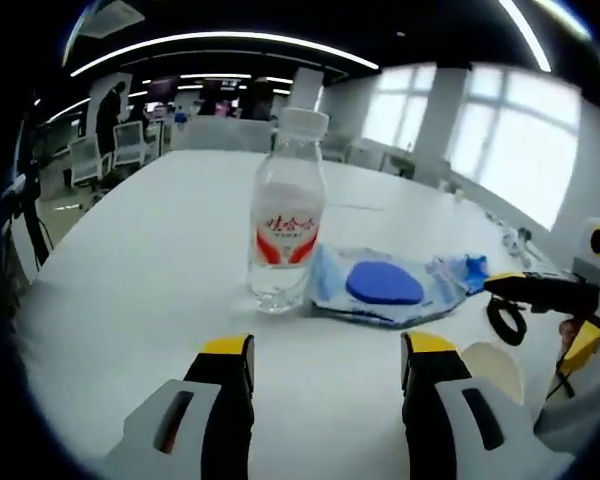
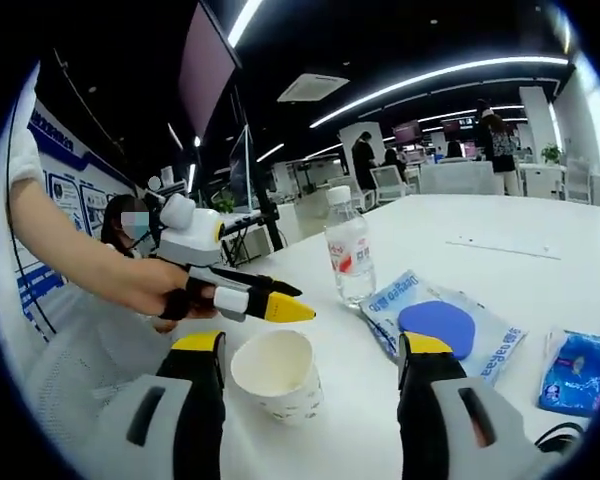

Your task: Arrange the tabletop items into an orderly group along one side of the table until the central work area is clear of visible clutter.

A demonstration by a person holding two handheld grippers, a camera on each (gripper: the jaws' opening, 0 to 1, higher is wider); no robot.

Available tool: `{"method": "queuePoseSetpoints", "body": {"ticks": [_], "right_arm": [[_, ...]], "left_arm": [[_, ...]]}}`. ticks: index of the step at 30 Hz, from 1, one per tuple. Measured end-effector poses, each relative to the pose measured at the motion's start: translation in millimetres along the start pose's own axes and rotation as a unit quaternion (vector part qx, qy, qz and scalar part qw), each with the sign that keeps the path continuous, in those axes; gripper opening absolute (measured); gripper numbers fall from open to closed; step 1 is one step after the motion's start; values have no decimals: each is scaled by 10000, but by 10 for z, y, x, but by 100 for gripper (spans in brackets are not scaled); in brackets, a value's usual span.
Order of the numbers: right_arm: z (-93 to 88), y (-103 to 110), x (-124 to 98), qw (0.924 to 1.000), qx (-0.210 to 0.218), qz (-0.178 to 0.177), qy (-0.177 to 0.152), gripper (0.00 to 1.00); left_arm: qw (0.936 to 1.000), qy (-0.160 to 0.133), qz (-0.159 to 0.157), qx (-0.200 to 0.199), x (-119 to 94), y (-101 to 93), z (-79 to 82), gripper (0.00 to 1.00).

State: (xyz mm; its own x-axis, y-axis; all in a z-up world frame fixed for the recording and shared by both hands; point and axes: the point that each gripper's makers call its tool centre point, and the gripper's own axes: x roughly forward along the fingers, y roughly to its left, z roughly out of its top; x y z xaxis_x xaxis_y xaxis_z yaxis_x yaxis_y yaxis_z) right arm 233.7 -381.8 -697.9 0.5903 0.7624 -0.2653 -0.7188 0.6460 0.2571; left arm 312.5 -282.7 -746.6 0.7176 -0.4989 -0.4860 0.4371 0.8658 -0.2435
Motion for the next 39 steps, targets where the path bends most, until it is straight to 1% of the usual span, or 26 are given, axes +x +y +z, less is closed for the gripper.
{"method": "queuePoseSetpoints", "body": {"ticks": [6,10,14,16,22,27,29,31,34,37,39], "right_arm": [[34,-83,-28,9998,130,-111,-93,68],[29,-153,-53,9995,217,-205,-130,68],[2,-229,-73,9990,297,-313,-142,67],[-25,-280,-79,9986,352,-383,-129,66],[-95,-446,-94,9964,589,-601,-93,64],[-162,-606,-127,9936,774,-826,-60,63],[-199,-663,-139,9922,844,-915,-9,61],[-253,-753,-162,9895,935,-1099,45,57],[-304,-855,-190,9850,1155,-1284,26,58],[-375,-958,-221,9807,1262,-1492,98,57],[-408,-991,-241,9787,1348,-1546,114,57]], "left_arm": [[9999,53,-140,56,187,-78,76,54],[9998,79,-192,57,265,-105,97,54],[9996,164,-242,-4,347,-124,70,52],[9994,259,-236,-23,385,-129,32,51],[9991,309,-198,-195,476,-122,1,49],[9987,302,-148,-373,554,-109,-9,48],[9985,312,-102,-436,576,-96,-11,47],[9983,293,-54,-499,595,-88,-1,46],[9982,326,-24,-508,632,-68,-23,46],[9977,356,1,-569,654,-55,-50,45],[9978,355,11,-559,665,-54,-56,45]]}}
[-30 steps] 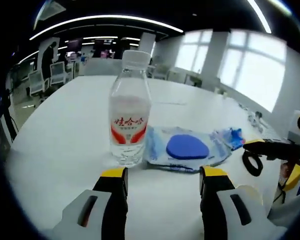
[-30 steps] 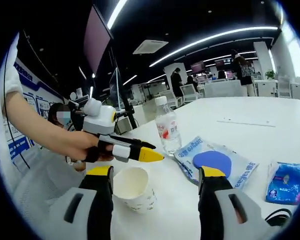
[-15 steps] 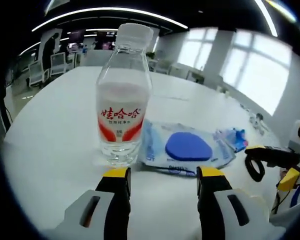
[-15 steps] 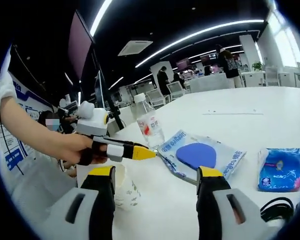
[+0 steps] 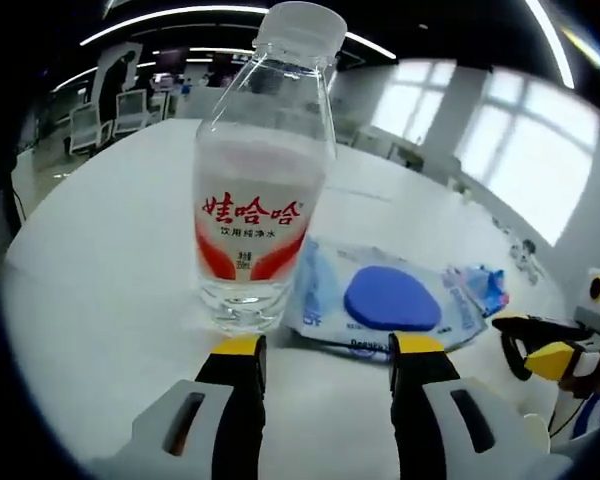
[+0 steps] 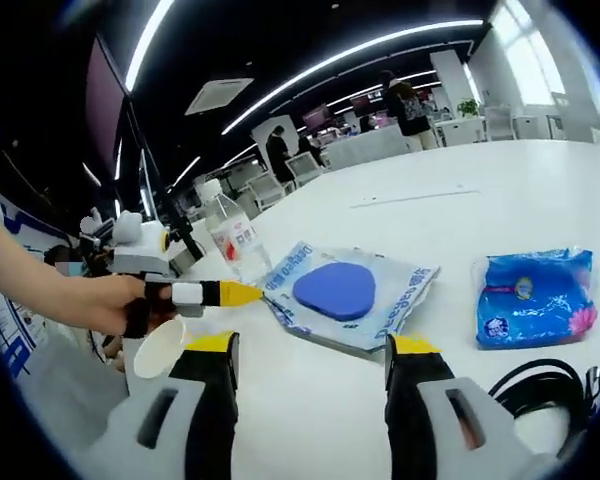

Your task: Arrange the tabletop items into an orderly group along one side of the table until the central work area is clear of visible clutter.

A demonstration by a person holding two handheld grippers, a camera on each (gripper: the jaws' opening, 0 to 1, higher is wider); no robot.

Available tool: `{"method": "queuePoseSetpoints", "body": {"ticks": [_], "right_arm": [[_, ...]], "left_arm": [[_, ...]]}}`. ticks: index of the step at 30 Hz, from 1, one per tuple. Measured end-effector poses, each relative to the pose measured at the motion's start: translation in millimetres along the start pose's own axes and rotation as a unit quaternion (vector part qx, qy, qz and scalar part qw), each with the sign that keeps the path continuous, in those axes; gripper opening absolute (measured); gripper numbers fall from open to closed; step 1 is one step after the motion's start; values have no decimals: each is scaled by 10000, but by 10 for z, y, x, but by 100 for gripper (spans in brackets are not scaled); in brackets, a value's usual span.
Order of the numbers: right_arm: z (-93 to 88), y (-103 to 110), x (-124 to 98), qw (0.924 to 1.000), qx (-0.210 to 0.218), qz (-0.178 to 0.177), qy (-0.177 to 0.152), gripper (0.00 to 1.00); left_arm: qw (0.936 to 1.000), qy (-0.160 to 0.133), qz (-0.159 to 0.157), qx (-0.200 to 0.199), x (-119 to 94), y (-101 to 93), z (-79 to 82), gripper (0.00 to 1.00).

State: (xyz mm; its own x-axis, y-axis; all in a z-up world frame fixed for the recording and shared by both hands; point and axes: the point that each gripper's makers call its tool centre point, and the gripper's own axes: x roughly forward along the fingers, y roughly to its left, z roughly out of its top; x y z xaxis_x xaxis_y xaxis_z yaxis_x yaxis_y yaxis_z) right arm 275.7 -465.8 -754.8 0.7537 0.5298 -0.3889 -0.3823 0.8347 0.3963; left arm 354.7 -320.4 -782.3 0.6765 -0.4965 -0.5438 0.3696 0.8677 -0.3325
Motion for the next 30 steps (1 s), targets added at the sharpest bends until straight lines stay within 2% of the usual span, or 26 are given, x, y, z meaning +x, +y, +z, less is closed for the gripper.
{"method": "queuePoseSetpoints", "body": {"ticks": [8,20,25,30], "right_arm": [[-101,-145,12,9993,318,-208,72,55],[-154,-270,112,9976,545,-392,193,51],[-110,-326,147,9974,579,-418,127,47],[-67,-419,206,9955,805,-504,70,44]], "left_arm": [[10000,21,26,-36,33,-48,-12,44],[9999,-81,13,-116,107,-71,7,39],[9996,-169,40,-238,115,-45,19,36],[9991,-216,113,-344,134,-3,37,32]]}}
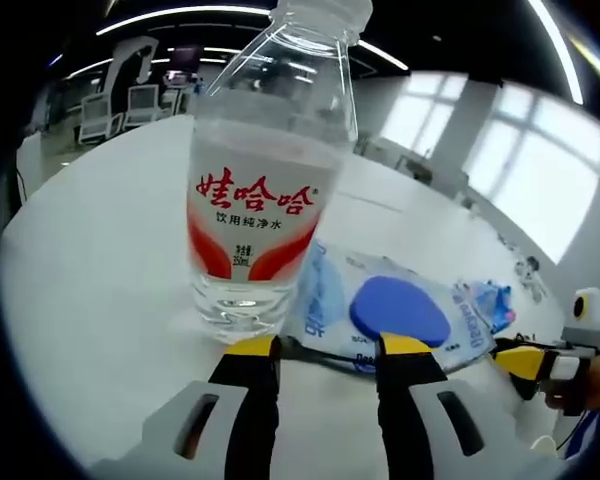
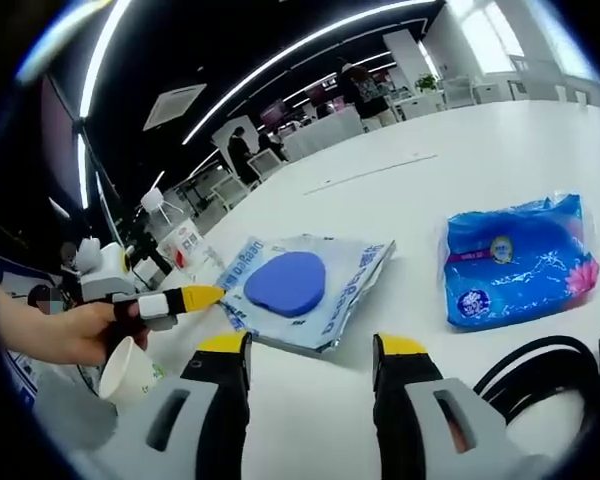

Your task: Arrange the tabletop items into an orderly group along one side of the table until the central work area is clear of visible clutter.

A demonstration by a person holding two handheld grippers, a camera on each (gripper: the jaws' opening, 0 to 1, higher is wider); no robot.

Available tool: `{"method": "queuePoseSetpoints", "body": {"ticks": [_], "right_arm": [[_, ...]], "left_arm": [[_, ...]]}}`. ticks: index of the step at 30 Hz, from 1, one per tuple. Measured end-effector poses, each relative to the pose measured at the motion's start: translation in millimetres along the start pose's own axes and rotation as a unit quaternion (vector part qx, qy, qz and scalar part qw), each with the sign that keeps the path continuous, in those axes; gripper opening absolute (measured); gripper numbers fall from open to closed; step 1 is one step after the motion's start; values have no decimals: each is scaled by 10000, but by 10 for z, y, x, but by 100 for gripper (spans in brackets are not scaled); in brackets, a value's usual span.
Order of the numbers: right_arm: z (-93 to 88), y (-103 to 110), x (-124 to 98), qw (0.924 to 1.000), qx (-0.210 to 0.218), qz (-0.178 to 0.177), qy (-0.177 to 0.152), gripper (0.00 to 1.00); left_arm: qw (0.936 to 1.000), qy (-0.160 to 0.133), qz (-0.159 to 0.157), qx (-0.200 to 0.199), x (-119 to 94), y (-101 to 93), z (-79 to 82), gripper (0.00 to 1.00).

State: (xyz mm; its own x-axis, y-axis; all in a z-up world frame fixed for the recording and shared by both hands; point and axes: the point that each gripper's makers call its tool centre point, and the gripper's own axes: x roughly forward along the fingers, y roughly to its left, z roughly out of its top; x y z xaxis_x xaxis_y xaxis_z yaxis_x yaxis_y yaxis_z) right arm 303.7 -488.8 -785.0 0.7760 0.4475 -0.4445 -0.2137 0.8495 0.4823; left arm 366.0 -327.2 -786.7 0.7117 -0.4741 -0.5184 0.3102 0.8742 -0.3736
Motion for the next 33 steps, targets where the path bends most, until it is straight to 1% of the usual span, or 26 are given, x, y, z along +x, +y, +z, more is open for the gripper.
{"method": "queuePoseSetpoints", "body": {"ticks": [2,3,5,9,10,11,12,13,14,15,16,18,19,22,24,27,29,32,33], "right_arm": [[11,-26,21,9999,155,-39,-28,40],[14,-31,28,9998,198,-48,-42,39],[12,-39,33,9997,228,-79,-64,36],[11,-41,24,9994,298,-144,-101,31],[7,-45,24,9993,312,-158,-99,28],[0,-78,29,9989,370,-260,-102,24],[-20,-81,27,9990,356,-259,-63,19],[-36,-99,25,9989,361,-302,-64,12],[-49,-123,25,9986,384,-359,-72,8],[-61,-126,25,9986,389,-352,-63,6],[-60,-131,20,9982,455,-376,-99,5],[-62,-124,27,9983,440,-374,-96,3],[-61,-108,36,9986,386,-365,-86,1],[-22,-105,54,9987,201,-447,-101,0],[13,-112,55,9988,96,-465,-106,0],[85,-147,41,9982,-168,-554,-151,0],[137,-129,23,9978,-266,-583,-178,0],[182,-161,5,9973,-370,-617,-166,0],[211,-185,-3,9962,-552,-659,-168,0]], "left_arm": [[9999,-21,61,-82,9,26,8,29],[9997,-45,119,-185,13,48,15,28],[9993,-99,136,-325,19,65,23,25],[9993,-116,152,-321,18,79,25,22],[9992,-118,192,-345,21,90,25,20],[9991,-121,224,-353,22,105,24,19],[9990,-116,256,-355,22,117,22,17],[9989,-103,307,-338,18,137,18,14],[9988,-80,351,-333,14,156,7,9],[9987,-75,356,-350,14,165,0,6],[9984,-68,327,-452,15,170,-12,4],[9986,-64,313,-431,19,165,-15,2],[9988,-59,292,-394,19,151,-16,1],[9990,-89,223,-375,13,119,4,0],[9992,-73,109,-373,3,75,26,0],[9997,-66,26,-233,-12,28,53,0],[9998,-86,-39,-192,-20,-1,63,0],[9998,-126,-110,-110,-32,-47,68,0],[9998,-141,-138,-86,-35,-67,70,0]]}}
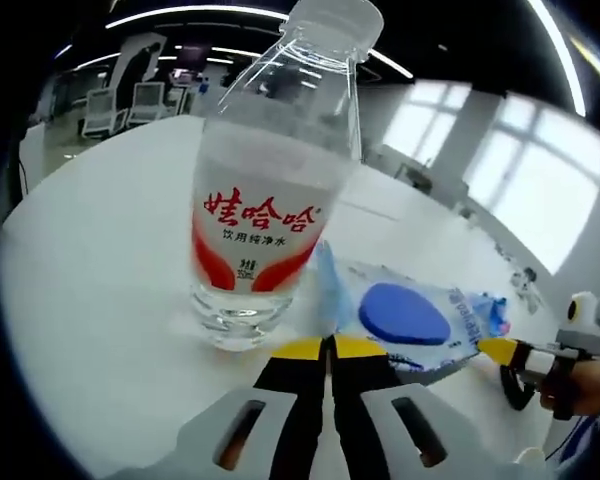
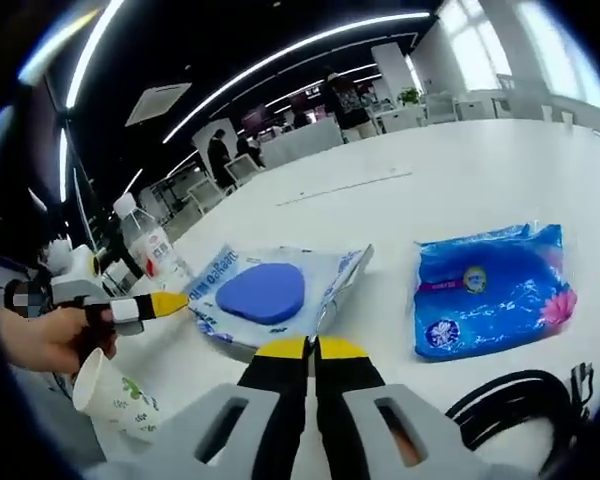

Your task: Arrange the tabletop items into an orderly group along one side of the table until the central work area is clear of visible clutter.

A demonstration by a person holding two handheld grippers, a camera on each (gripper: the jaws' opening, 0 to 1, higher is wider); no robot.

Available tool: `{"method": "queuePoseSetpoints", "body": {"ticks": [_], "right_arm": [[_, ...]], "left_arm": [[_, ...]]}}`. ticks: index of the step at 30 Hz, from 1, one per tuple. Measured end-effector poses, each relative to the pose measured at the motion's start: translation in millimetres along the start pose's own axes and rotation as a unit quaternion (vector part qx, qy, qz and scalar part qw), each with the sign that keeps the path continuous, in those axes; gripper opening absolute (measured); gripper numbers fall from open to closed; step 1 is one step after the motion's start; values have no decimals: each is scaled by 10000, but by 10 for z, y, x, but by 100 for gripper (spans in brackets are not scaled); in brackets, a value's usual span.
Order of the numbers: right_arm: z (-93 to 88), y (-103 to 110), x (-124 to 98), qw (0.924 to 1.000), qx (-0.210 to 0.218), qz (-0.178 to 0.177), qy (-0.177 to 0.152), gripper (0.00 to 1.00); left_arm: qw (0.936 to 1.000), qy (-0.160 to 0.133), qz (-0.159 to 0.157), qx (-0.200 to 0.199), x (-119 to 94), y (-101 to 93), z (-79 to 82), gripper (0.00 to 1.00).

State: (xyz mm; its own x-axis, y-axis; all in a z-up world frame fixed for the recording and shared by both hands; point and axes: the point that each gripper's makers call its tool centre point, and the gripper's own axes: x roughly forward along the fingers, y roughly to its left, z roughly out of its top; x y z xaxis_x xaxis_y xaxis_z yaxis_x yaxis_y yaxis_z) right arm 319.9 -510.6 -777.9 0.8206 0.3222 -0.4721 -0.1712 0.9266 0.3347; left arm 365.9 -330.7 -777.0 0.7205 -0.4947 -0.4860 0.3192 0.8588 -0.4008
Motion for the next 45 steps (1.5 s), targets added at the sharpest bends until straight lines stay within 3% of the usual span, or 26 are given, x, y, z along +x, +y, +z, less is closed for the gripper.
{"method": "queuePoseSetpoints", "body": {"ticks": [7,12,16,19,22,24,27,32,35,39,45], "right_arm": [[156,-134,-19,9984,-564,-95,-18,0],[194,-261,-11,9984,-551,-153,0,0],[148,-284,-9,9981,-572,-180,114,0],[57,-308,13,9987,-400,-180,257,0],[6,-311,29,9986,-337,-203,358,0],[-52,-312,32,9979,-339,-224,509,0],[-65,-329,19,9980,-154,-269,555,0],[-102,-328,19,9966,-318,-323,695,0],[-102,-331,12,9972,140,-357,641,0],[-104,-311,16,9959,-260,-438,752,0],[-111,-306,7,9959,-365,-464,685,0]], "left_arm": [[9995,11,-277,170,16,-154,-20,0],[9980,100,-491,375,46,-240,-49,0],[9963,231,-567,603,68,-261,-67,0],[9967,351,-544,498,82,-224,-102,0],[9946,651,-481,650,79,-192,-200,0],[9939,702,-458,712,84,-203,-241,0],[9950,759,-408,502,68,-187,-287,0],[9958,775,-377,317,67,-175,-318,0],[9965,719,-415,-42,66,-168,-321,0],[9962,790,-338,104,63,-176,-332,0],[9972,683,-266,-128,32,-181,-333,0]]}}
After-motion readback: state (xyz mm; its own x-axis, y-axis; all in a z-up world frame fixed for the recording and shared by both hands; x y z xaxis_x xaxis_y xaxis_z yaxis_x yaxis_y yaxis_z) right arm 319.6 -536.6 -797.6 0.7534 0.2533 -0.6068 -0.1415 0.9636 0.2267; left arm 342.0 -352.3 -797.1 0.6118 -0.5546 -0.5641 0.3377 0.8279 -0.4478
